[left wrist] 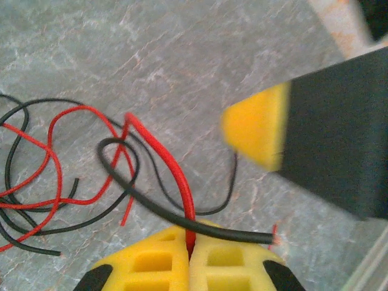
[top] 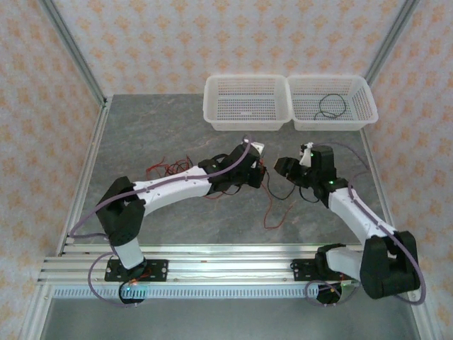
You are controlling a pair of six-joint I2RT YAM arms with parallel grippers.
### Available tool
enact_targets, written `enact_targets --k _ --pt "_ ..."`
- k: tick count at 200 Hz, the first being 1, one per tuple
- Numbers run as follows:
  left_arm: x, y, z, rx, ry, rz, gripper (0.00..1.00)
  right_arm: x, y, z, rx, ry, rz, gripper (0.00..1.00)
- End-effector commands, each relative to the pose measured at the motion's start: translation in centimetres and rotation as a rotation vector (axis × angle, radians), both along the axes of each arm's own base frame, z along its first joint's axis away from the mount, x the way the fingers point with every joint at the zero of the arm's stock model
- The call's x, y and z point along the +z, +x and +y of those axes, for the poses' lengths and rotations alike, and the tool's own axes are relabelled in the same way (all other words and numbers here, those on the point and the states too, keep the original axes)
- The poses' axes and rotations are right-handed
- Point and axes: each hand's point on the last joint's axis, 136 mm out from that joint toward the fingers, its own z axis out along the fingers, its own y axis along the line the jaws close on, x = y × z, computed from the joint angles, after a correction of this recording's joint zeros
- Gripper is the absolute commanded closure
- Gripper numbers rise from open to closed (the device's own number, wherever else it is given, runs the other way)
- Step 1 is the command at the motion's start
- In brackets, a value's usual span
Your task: Untangle the cables
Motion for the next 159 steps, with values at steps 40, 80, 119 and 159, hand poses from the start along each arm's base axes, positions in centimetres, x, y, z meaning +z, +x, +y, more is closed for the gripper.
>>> enact_targets --k 40,80,119,159 --pt "6.1 -1.3 -0.8 -0.032 -0.157 -0.069 1.00 0.7 1.3 7.6 0.179 0.048 -0.055 0.49" --pt "9.0 -1.6 -0.8 -0.044 -0.194 -0.107 1.00 -2.7 3.6 9.9 0.138 -0.010 0.008 0.50" --pt "13.8 -1.8 0.2 -0.044 -0.223 -0.185 1.00 -6.4 6.5 10.7 0.069 -0.044 0.067 0.54" --pt "18.1 -2.1 2.5 0.001 -0.233 -0.267 1.00 -8.7 7.7 10.4 0.019 -0.099 0.092 0.54"
